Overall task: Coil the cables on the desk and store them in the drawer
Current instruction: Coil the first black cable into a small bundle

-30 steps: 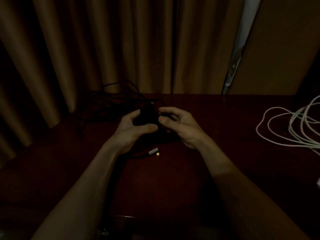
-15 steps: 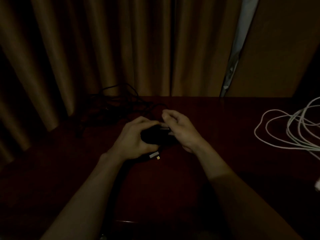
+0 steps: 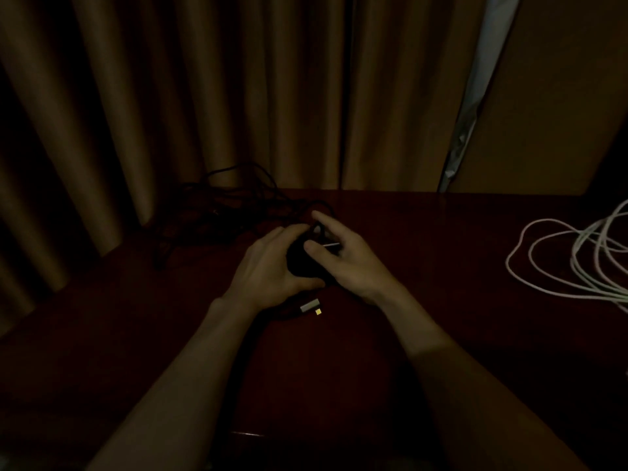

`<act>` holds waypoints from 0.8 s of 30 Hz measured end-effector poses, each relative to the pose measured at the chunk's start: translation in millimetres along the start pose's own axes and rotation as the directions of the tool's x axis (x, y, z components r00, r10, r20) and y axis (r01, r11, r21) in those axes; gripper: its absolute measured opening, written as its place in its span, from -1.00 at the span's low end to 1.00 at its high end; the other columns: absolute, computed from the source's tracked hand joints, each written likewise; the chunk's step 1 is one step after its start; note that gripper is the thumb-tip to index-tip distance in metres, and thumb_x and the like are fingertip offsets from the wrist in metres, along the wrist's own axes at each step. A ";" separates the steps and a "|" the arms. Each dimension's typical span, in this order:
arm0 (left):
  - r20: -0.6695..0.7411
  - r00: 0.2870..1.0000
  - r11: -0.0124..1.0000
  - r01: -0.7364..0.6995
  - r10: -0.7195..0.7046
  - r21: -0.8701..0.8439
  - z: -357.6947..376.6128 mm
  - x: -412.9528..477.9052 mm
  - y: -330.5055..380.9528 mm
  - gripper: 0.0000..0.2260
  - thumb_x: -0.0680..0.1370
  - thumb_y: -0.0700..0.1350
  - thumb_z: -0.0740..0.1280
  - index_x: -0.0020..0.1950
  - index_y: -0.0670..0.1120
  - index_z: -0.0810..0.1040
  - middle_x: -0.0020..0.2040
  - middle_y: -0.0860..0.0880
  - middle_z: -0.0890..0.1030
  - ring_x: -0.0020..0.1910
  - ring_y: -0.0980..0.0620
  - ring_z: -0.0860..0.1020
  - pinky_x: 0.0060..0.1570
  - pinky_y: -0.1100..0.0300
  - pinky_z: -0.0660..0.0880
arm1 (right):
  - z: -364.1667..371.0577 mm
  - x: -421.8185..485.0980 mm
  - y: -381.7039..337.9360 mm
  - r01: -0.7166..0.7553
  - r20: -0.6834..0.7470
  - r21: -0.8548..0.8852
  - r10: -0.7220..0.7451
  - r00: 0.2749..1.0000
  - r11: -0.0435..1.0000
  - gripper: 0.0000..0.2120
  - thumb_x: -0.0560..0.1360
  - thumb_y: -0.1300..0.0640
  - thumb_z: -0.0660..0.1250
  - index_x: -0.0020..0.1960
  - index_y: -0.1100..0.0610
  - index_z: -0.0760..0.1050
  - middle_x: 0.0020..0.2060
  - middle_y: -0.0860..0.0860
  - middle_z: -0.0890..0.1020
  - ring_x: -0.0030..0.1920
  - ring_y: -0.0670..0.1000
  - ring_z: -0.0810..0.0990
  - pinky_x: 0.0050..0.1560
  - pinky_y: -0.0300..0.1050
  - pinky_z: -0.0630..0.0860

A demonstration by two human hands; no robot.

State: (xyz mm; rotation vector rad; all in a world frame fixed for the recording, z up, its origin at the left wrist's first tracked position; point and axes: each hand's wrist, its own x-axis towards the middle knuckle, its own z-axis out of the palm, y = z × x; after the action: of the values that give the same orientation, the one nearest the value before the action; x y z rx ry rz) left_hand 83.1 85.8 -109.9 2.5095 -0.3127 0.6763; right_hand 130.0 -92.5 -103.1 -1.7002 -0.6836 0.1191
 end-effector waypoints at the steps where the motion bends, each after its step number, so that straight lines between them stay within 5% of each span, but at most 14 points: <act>1: -0.008 1.000 1.000 0.022 -0.022 -0.014 0.2 1.0 1.7 -0.29 0.31 0.22 0.63 0.36 0.08 0.47 0.16 0.09 0.57 0.08 0.13 0.56 0.04 0.07 0.58 | 0.0 0.8 1.8 0.005 0.002 0.009 -0.005 1.000 1.000 -0.39 0.60 0.02 0.42 0.60 -0.09 0.30 0.43 0.00 0.50 0.46 -0.08 0.46 0.46 0.03 0.46; 5: -0.003 0.995 0.990 0.102 -0.102 -0.096 0.5 1.2 7.4 -0.40 0.28 0.21 0.65 0.14 0.11 0.40 0.06 0.20 0.52 -0.01 0.25 0.52 -0.09 0.15 0.56 | 0.6 2.1 3.5 0.003 0.008 0.046 -0.003 1.000 0.999 -0.37 0.59 0.06 0.45 0.60 -0.10 0.30 0.39 -0.01 0.51 0.40 -0.06 0.52 0.39 0.03 0.53; 10: 0.015 0.994 0.968 0.106 -0.105 -0.229 2.9 -0.9 8.3 -0.28 0.24 0.18 0.69 0.28 0.12 0.43 0.19 0.19 0.54 0.16 0.27 0.52 0.06 0.25 0.52 | -1.7 2.7 5.9 -0.037 0.033 0.085 0.035 0.999 0.996 -0.30 0.54 0.01 0.49 0.60 -0.06 0.30 0.42 -0.03 0.52 0.42 -0.06 0.51 0.43 0.05 0.49; 15: 0.120 0.976 0.905 0.211 -0.179 -0.369 -3.5 -2.2 -0.7 -0.37 0.28 0.15 0.66 0.30 0.14 0.56 0.23 0.14 0.60 0.22 0.19 0.56 0.25 0.02 0.56 | -6.3 0.6 3.2 -0.055 0.030 0.184 0.050 0.998 0.981 -0.38 0.54 0.21 0.48 0.55 0.07 0.36 0.42 0.04 0.51 0.41 0.00 0.53 0.38 0.00 0.53; 20: 0.111 0.976 0.909 0.215 -0.188 -0.358 -3.7 -5.4 2.1 -0.50 0.23 0.02 0.72 0.07 0.08 0.59 -0.01 0.10 0.69 -0.02 0.14 0.68 0.03 -0.09 0.66 | -5.6 -4.9 0.2 -0.027 0.083 0.186 0.011 0.996 0.982 -0.43 0.47 0.32 0.52 0.44 0.08 0.49 0.22 0.01 0.64 0.24 0.01 0.65 0.22 -0.08 0.61; 24: 0.019 0.984 0.942 0.177 -0.179 -0.284 -2.4 -4.6 7.2 -0.44 0.26 0.02 0.69 0.14 0.04 0.49 0.00 0.12 0.64 -0.05 0.18 0.63 -0.05 0.01 0.64 | -1.6 -5.7 -2.7 -0.009 0.150 0.171 -0.017 0.989 0.985 -0.35 0.48 0.37 0.50 0.49 0.01 0.45 0.34 0.02 0.59 0.35 -0.01 0.58 0.35 -0.08 0.54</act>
State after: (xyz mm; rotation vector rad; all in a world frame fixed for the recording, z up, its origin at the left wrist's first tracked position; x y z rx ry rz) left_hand 75.7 81.4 -107.4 2.2264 -0.1634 0.5264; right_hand 125.0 -96.5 -101.8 -1.5349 -0.7668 0.2979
